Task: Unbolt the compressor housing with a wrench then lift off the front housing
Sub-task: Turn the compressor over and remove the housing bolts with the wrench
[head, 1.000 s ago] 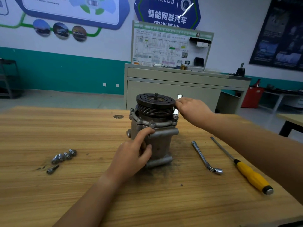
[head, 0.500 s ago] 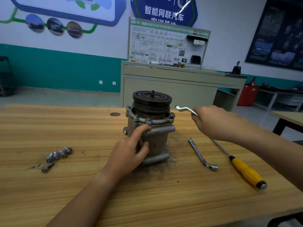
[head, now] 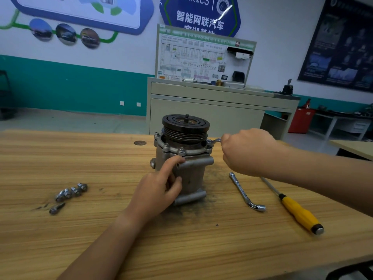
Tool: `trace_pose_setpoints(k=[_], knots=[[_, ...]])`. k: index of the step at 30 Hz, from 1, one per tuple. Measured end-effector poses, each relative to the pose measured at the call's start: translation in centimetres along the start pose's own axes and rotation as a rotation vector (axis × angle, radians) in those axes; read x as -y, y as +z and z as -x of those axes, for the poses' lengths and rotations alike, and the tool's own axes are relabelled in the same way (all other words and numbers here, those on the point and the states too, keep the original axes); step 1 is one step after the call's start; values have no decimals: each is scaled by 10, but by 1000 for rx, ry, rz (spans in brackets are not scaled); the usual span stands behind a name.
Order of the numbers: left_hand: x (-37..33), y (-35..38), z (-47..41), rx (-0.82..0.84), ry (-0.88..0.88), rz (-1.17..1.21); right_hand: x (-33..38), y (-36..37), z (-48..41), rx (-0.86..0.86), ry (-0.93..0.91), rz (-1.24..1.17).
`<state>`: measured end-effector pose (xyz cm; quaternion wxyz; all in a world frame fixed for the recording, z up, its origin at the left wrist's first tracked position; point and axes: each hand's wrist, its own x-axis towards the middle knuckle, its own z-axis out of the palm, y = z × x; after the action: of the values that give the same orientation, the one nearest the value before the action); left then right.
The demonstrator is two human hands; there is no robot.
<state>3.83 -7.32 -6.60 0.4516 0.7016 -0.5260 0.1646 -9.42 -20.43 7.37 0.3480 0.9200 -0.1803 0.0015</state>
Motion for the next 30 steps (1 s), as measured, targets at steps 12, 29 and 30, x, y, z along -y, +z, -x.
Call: trace_pose_setpoints(k=[12,29,30], knots=[[0,0,-2,15,-10,-8,-21,21,-44,-76,-30,50],[2,1,-2,22,-25,7,-11,27,10,-282,247,-588],[2,2,-2,22,-26,7,-9,27,10,-221,250,-525]])
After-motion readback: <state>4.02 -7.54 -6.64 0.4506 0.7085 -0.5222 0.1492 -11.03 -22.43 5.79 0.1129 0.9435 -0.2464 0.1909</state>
